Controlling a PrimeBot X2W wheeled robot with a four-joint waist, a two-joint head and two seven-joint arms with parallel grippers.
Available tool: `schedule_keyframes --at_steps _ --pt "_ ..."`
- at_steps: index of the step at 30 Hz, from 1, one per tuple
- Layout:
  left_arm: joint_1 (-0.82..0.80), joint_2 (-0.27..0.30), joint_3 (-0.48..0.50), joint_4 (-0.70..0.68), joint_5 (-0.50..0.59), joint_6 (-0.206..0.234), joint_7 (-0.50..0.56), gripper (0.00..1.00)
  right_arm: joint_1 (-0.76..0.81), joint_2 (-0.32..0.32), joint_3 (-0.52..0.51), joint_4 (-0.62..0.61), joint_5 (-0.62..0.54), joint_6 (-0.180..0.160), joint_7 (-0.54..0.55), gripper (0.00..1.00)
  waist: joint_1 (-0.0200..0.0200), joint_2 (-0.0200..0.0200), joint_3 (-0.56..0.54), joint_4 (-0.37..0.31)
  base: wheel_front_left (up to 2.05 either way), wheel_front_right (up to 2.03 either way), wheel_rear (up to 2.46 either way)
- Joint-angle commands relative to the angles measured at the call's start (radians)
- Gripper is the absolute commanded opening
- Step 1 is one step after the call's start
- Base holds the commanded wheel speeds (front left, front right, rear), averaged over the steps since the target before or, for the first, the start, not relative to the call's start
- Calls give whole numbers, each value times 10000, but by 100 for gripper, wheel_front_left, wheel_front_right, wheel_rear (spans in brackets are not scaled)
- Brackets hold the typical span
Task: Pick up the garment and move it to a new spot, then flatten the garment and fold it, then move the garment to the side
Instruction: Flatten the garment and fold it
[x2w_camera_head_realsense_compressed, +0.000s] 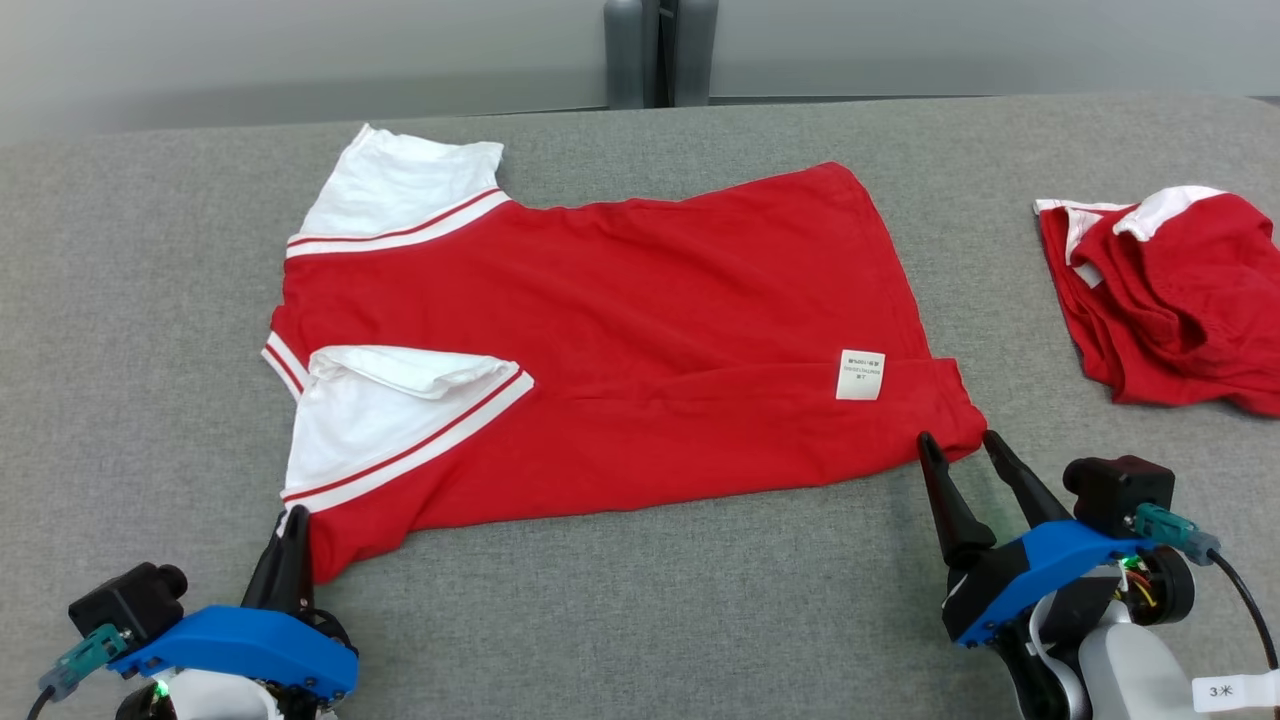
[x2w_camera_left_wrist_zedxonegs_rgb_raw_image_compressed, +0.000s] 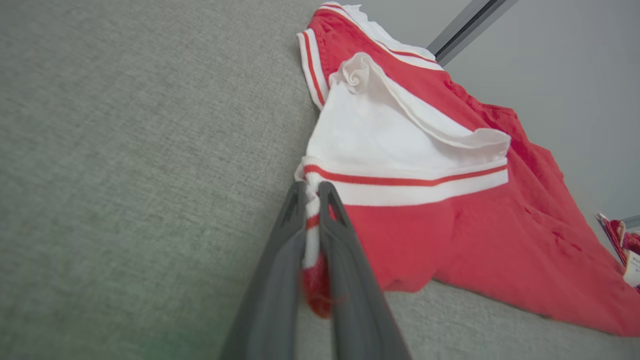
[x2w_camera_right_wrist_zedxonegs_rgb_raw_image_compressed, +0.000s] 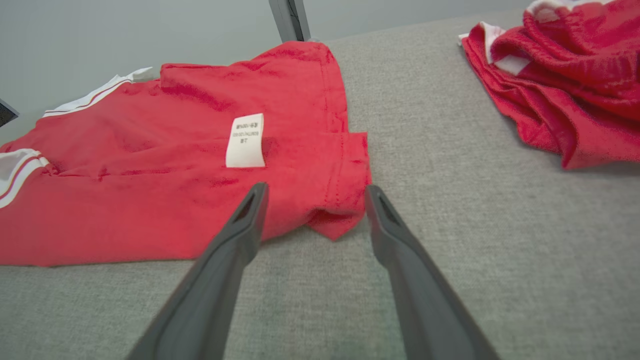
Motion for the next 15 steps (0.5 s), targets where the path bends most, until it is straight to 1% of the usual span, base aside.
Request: schedule_keyframes --at_steps 1,7,11,12,13,14,15 --pt "-164 34 61 51 52 -56 -139 0 -165 -26 -47 189 15 1 -11 100 0 0 15 55 0 0 0" --pt "-322 130 100 9 148 -121 -370 0 -634 -24 -294 1175 -15 1 -74 100 0 0 34 196 0 0 0" --pt "-388 136 103 23 193 -104 -462 0 -1031 -20 -186 1927 60 1 71 100 0 0 34 248 0 0 0" --pt "-391 129 99 33 181 -116 -471 0 -1108 -23 -105 2116 144 1 116 63 0 0 22 253 0 0 0" --pt "-395 121 91 45 175 -128 -491 0 -1167 -24 -15 2270 224 1 141 42 0 0 11 256 0 0 0" --pt "-412 114 73 42 185 -149 -513 0 -1232 -23 44 2393 396 1 91 29 0 0 -2 258 0 0 0" --pt "-432 104 60 37 195 -164 -544 0 -1304 -23 80 2483 537 1 12 13 0 0 -19 256 0 0 0"
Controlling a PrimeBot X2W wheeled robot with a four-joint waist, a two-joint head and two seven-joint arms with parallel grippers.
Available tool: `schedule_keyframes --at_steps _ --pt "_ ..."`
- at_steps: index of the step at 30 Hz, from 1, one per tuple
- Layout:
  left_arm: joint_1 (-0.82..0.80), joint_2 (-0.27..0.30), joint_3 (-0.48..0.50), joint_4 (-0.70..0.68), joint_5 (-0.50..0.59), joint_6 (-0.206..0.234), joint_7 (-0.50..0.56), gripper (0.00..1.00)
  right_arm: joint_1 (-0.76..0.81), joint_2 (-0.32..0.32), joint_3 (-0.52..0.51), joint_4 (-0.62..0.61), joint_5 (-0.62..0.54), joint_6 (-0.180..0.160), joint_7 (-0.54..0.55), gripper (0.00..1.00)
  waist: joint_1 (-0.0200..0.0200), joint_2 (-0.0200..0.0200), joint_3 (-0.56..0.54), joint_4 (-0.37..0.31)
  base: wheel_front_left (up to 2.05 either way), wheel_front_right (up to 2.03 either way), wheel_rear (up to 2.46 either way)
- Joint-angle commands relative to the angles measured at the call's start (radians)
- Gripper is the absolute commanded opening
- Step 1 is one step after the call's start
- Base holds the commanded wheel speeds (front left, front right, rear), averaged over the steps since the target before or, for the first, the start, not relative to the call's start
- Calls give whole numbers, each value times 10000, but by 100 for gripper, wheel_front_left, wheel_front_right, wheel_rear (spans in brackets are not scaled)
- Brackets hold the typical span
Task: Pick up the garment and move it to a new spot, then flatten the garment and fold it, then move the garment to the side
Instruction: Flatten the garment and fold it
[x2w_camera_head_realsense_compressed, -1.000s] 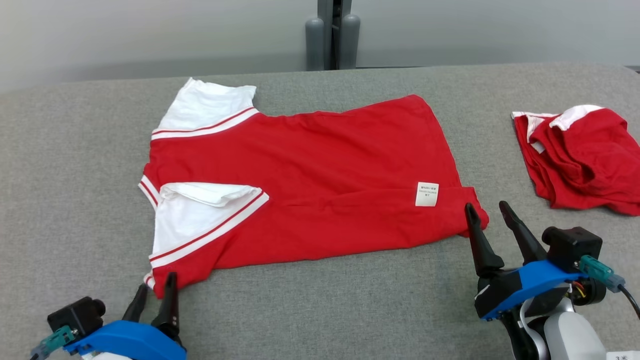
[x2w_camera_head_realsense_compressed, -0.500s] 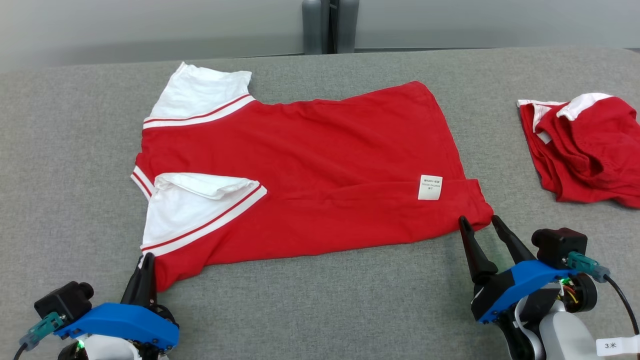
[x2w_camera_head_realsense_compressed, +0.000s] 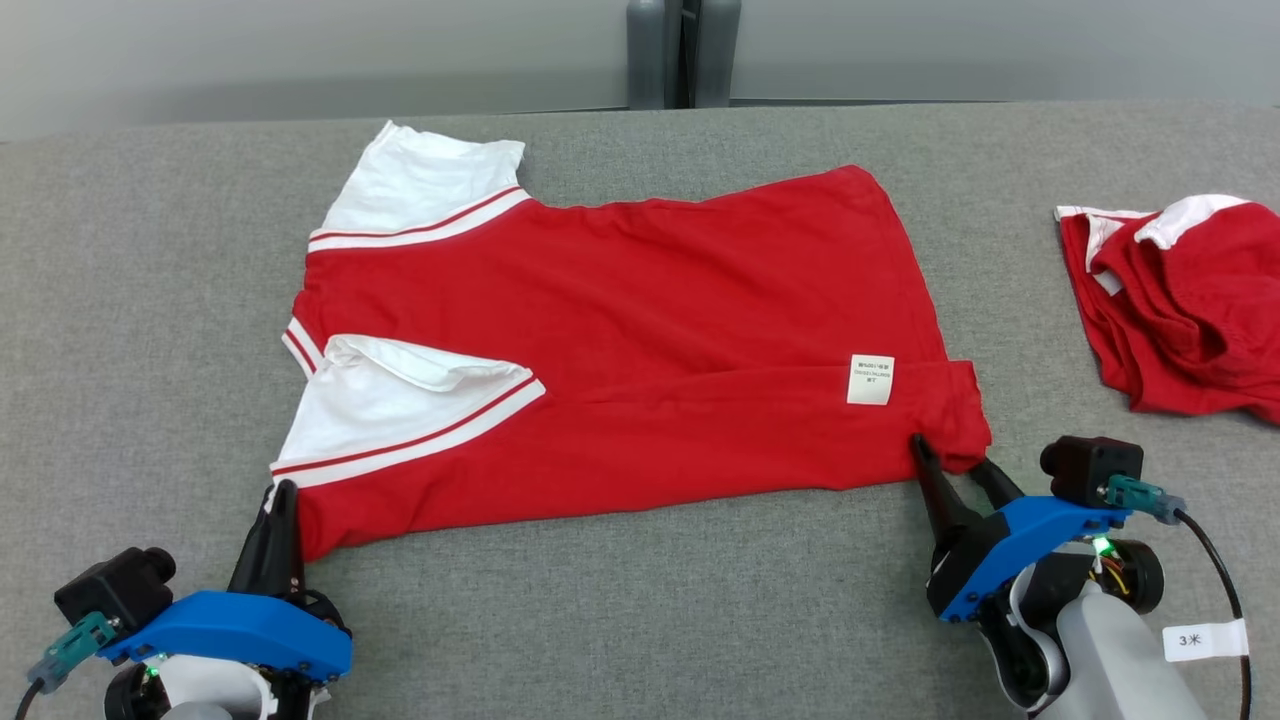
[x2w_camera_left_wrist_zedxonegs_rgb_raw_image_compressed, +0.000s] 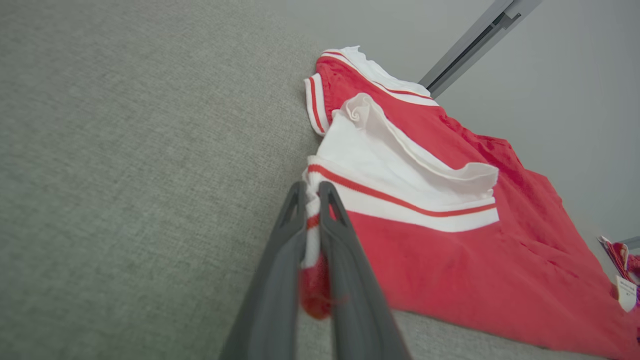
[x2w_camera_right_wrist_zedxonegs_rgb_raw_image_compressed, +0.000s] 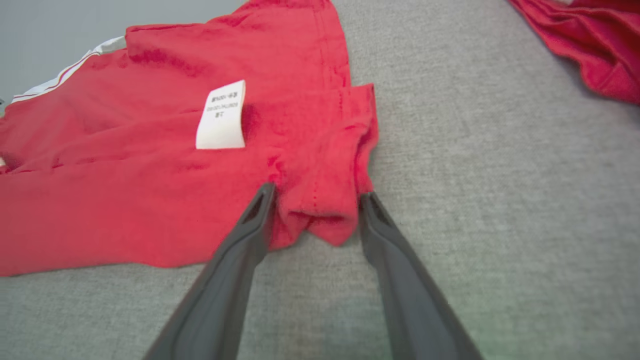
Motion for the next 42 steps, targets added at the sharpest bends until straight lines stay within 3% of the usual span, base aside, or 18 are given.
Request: schedule_keyframes --at_steps 1,7,12,15,19,25,26,27,28,29,30,39,42 --pt "-134 27 -33 -9 44 -79 -103 0 -163 -21 63 151 179 1 -145 0 -1 0 -38 -12 0 0 0" --pt "50 53 -88 -427 1 -185 -152 0 -390 -30 -373 45 216 1 -479 0 -1 0 -282 -95 0 0 0" --pt "703 248 -197 -1449 -23 -134 116 0 226 -27 -993 -1160 -222 -1 171 0 -1 0 -509 -124 0 0 0" --pt "1374 431 -387 -2271 29 78 426 0 971 -27 -1181 -2389 -412 1 989 0 -1 0 -613 -116 0 0 0" --pt "2739 650 -511 -3456 -143 677 968 0 2739 -26 -1233 -4415 -487 1 2417 0 -1 0 -639 -168 0 0 0" --pt "3795 607 -430 -3485 -491 1027 1115 0 4114 -26 -1292 -5237 43 1 3001 0 -1 0 -596 -260 0 0 0" --pt "3819 604 -400 -3405 -491 1044 1088 0 4214 -27 -1309 -5153 99 1 3012 27 -1 0 -607 -276 0 0 0" --pt "3816 618 -373 -3330 -487 1063 1057 0 4264 -26 -1315 -5070 100 1 2977 45 -1 0 -616 -291 0 0 0" --pt "3791 611 -371 -3279 -491 1070 1051 13 4274 -27 -1342 -4972 195 -1 2924 100 -1 0 -617 -305 0 0 0" --pt "3739 603 -364 -3256 -512 1084 1071 48 4287 -27 -1338 -4892 230 -1 2872 100 -1 0 -624 -315 0 0 0" --pt "3692 609 -342 -3260 -550 1082 1098 100 4302 -27 -1320 -4836 254 1 2836 100 -1 0 -634 -325 0 0 0" --pt "3160 1480 77 -4048 -127 1243 1252 100 3964 -24 -1822 -5273 229 1 2593 100 -1 0 -587 -419 0 0 0" --pt "2320 2174 321 -4573 273 1258 1557 100 3528 -24 -2005 -5823 73 1 2469 100 -1 0 -487 -457 0 0 0"
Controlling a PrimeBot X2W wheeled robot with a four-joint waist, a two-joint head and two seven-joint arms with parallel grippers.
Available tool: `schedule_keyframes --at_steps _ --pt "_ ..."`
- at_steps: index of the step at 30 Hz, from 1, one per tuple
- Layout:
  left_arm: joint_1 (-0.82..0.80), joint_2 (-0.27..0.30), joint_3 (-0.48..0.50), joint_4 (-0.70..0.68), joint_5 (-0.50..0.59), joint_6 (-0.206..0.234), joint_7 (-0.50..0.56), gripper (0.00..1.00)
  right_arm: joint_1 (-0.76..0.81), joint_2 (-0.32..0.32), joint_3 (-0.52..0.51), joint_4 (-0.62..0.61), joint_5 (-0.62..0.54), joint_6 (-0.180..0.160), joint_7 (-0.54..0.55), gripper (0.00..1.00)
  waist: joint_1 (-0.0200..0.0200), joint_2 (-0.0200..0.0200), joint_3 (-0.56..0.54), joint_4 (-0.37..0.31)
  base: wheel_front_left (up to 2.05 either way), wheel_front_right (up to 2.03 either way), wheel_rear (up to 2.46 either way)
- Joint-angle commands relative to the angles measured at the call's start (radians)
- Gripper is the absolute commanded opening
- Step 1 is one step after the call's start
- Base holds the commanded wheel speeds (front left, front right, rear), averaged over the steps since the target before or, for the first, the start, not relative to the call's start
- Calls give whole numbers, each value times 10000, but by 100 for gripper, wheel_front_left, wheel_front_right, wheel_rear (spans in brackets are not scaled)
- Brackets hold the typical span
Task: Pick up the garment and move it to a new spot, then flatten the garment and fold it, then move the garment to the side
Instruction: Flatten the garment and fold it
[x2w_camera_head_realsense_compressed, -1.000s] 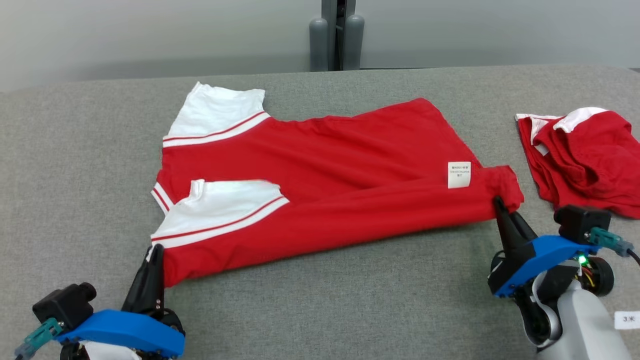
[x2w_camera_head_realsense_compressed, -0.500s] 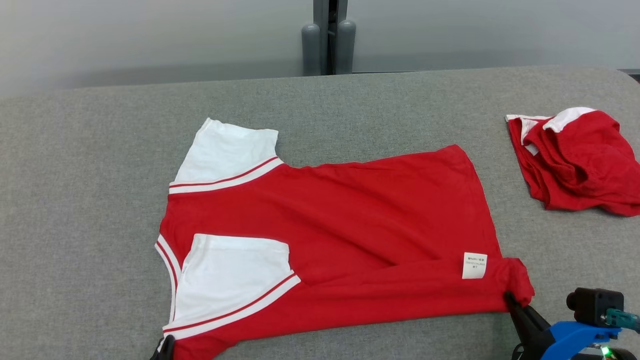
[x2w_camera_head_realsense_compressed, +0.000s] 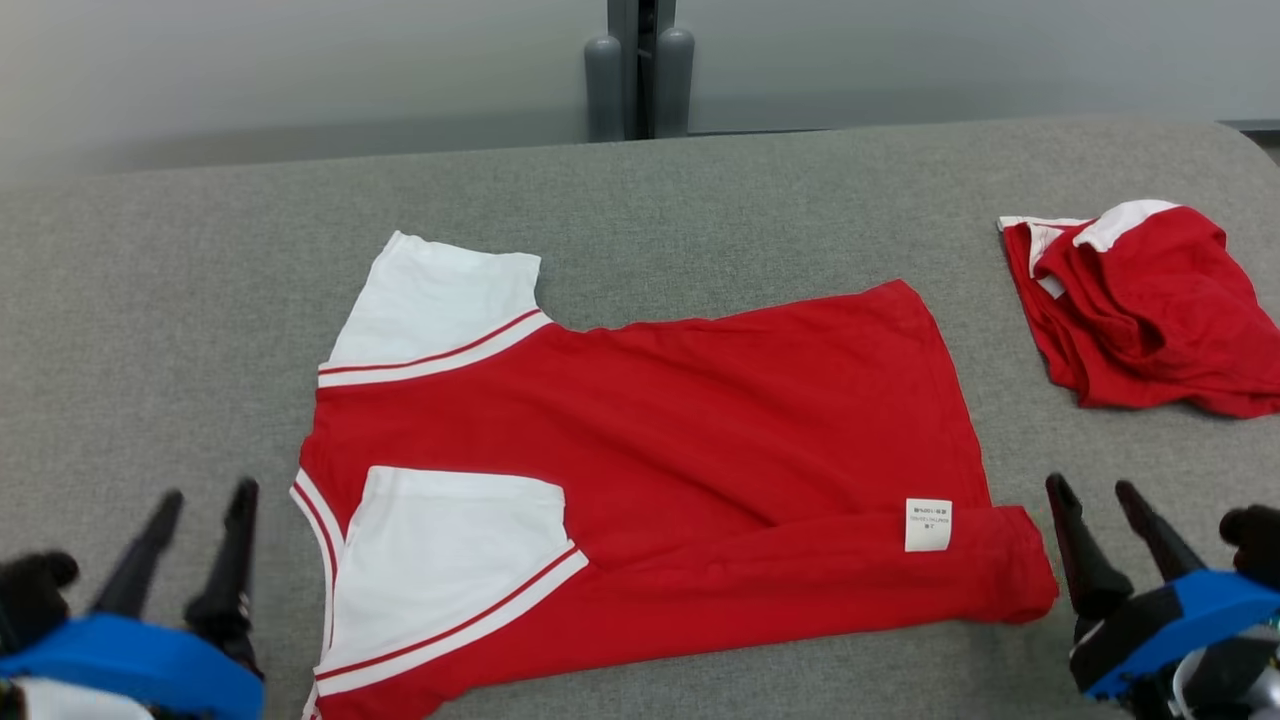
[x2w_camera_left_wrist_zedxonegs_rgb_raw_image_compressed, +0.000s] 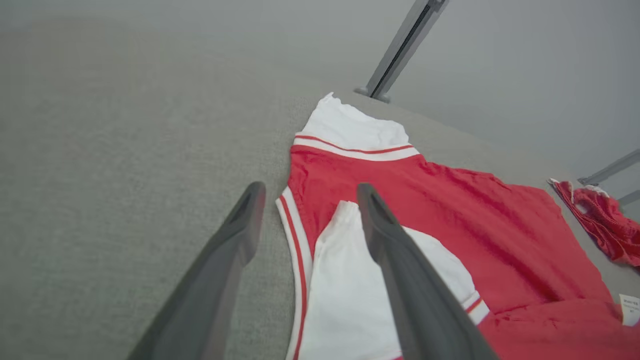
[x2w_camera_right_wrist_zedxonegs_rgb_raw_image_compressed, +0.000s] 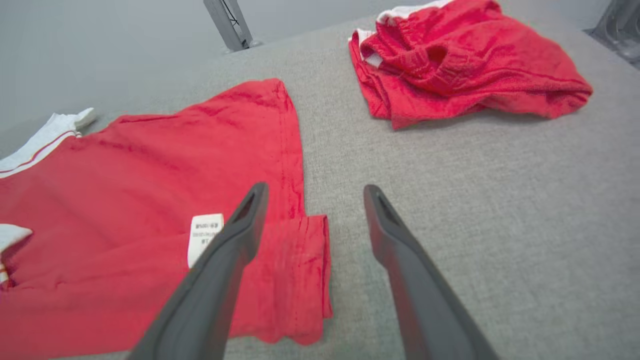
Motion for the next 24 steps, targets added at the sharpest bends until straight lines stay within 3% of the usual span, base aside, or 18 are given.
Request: schedule_keyframes --at_steps 1,5,10,17,24 --pt "-572 414 114 -132 266 -2 181 100 -323 -23 -25 -204 -113 1 -56 100 1 -1 68 -17 0 0 0" --pt "-2673 1380 151 -420 723 -263 1161 100 -1255 -24 198 -764 -429 1 76 100 1 -1 459 -160 0 0 0" --pt "-5572 2152 -412 414 1102 -1020 2695 100 -2668 -23 949 -883 -663 1 178 100 1 -1 1228 -547 0 0 0" --pt "-8033 2389 -1201 2689 1236 -1761 4490 100 -4324 -23 2380 -335 -339 1 -132 100 1 -1 2483 -1460 0 0 0" --pt "-9002 2498 -1450 4148 1251 -2011 5321 100 -5252 -24 2969 171 -142 1 -618 100 1 -1 3402 -2150 0 0 0"
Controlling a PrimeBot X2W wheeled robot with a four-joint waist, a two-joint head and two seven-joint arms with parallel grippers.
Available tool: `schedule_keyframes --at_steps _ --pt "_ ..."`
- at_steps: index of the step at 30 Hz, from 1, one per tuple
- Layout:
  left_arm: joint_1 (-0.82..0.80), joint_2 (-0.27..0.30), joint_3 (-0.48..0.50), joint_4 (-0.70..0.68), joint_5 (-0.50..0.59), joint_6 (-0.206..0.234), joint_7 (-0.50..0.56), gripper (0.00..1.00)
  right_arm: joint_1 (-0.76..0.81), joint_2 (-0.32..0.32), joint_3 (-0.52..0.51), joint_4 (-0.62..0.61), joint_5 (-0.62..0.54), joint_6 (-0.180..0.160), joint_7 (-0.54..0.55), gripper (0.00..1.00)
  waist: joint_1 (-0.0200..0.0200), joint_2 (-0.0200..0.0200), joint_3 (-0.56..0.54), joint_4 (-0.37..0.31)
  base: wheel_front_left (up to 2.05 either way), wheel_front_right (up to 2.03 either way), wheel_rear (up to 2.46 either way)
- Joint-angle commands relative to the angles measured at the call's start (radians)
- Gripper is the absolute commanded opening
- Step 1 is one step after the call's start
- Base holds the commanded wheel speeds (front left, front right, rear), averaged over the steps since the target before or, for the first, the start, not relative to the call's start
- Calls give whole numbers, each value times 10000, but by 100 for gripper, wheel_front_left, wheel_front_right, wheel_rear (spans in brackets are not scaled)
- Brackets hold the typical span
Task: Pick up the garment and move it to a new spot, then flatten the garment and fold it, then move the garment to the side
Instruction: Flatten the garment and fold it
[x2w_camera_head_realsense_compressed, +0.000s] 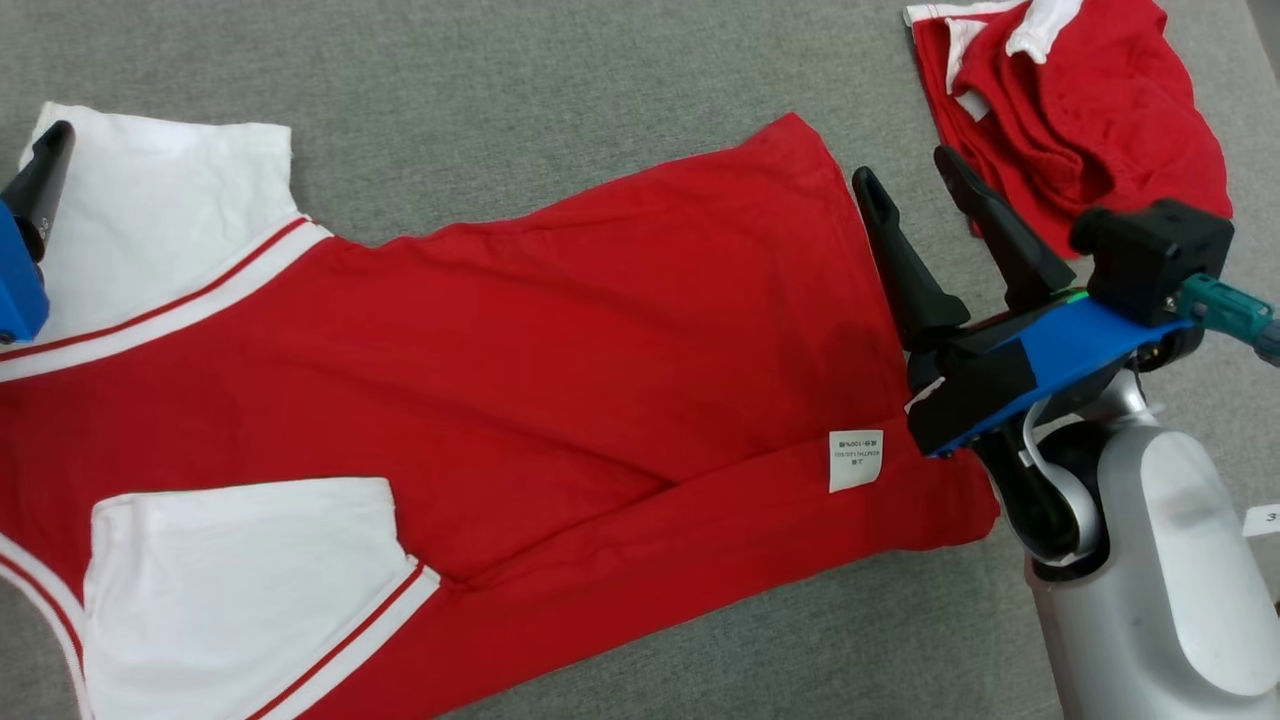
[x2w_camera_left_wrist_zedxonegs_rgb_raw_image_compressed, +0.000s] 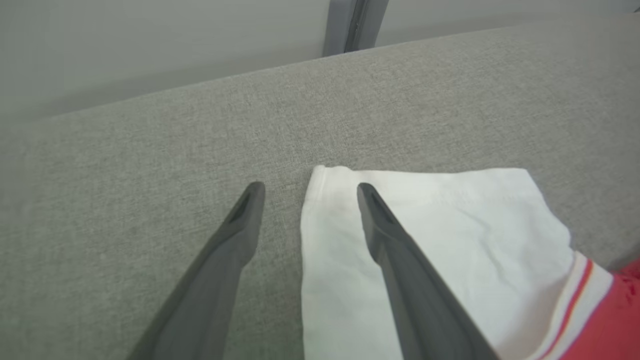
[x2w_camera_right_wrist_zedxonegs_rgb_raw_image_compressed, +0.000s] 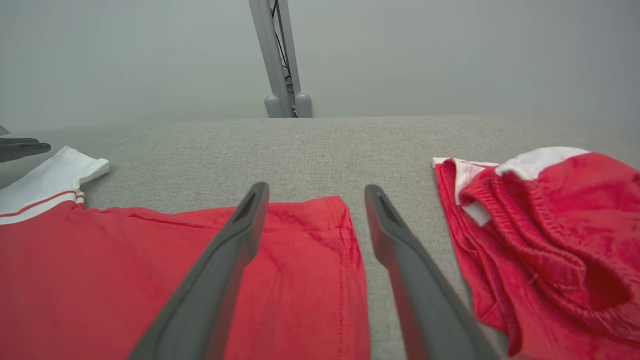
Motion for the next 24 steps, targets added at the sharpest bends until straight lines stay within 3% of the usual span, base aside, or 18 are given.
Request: schedule_keyframes --at_steps 1,11,12,14,24 --pt "-219 7 -2 176 -3 -15 123 100 -214 -23 30 121 82 1 -139 100 -3 -1 90 -90 0 0 0" --pt "-299 6 -723 887 -182 -164 1682 100 -650 -19 210 752 353 1 -679 100 -3 -1 354 -518 0 0 0" --pt "-287 20 -771 885 -192 -155 1801 52 -691 -19 216 780 377 1 -703 100 -3 -1 363 -531 0 0 0" --pt "-324 20 -802 799 -163 -108 1871 0 -808 -19 211 809 415 1 -760 100 -3 -1 383 -535 0 0 0" --pt "-835 -193 -510 274 47 -315 563 0 -1350 -19 -102 1438 -366 1 -338 100 -3 -1 49 38 0 0 0"
